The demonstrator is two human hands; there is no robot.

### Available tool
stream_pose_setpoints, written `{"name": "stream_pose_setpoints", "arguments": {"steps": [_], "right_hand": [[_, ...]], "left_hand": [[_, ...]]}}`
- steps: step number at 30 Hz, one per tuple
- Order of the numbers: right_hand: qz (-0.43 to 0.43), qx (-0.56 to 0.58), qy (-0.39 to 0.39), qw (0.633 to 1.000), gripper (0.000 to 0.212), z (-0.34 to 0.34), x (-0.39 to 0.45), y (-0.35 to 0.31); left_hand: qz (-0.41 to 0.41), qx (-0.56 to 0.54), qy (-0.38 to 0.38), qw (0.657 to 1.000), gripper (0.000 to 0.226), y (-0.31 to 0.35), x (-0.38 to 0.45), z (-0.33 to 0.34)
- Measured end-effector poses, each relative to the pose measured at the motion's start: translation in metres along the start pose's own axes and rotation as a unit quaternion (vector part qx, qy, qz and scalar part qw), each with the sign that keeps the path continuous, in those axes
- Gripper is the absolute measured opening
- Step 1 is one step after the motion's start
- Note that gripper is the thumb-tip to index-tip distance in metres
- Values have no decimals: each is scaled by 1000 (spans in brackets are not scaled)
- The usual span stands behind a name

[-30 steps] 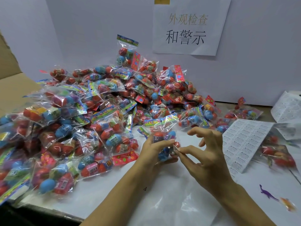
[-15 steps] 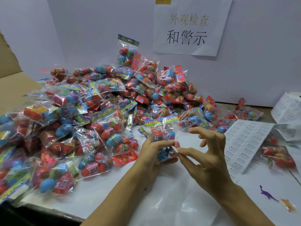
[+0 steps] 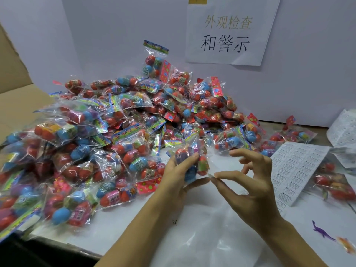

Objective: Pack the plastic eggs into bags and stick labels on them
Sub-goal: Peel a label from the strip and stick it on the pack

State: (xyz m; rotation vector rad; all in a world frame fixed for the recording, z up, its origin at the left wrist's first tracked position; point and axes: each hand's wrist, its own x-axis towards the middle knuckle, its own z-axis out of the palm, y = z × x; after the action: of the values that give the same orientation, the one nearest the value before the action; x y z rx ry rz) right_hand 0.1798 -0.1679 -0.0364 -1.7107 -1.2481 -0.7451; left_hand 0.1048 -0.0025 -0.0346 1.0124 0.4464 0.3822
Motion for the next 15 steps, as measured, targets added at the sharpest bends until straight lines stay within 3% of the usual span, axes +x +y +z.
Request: {"name": "stream_pose_setpoints", "arguments": {"steps": [5, 8, 11, 15], "right_hand": [[117, 108, 21, 987, 29, -6, 4, 2], [261, 256, 50, 930, 44, -7, 10, -1], [367, 368, 83, 850, 57, -3, 13, 0], [378, 387, 85, 837, 66, 0, 15, -3]], "left_hand": [[13, 33, -51, 998, 51, -1, -7, 8], [13, 52, -57, 997, 59, -2, -8, 9], [9, 106, -74, 991, 41, -6, -9, 13], [7, 149, -100, 984, 28, -12, -10, 12]]}}
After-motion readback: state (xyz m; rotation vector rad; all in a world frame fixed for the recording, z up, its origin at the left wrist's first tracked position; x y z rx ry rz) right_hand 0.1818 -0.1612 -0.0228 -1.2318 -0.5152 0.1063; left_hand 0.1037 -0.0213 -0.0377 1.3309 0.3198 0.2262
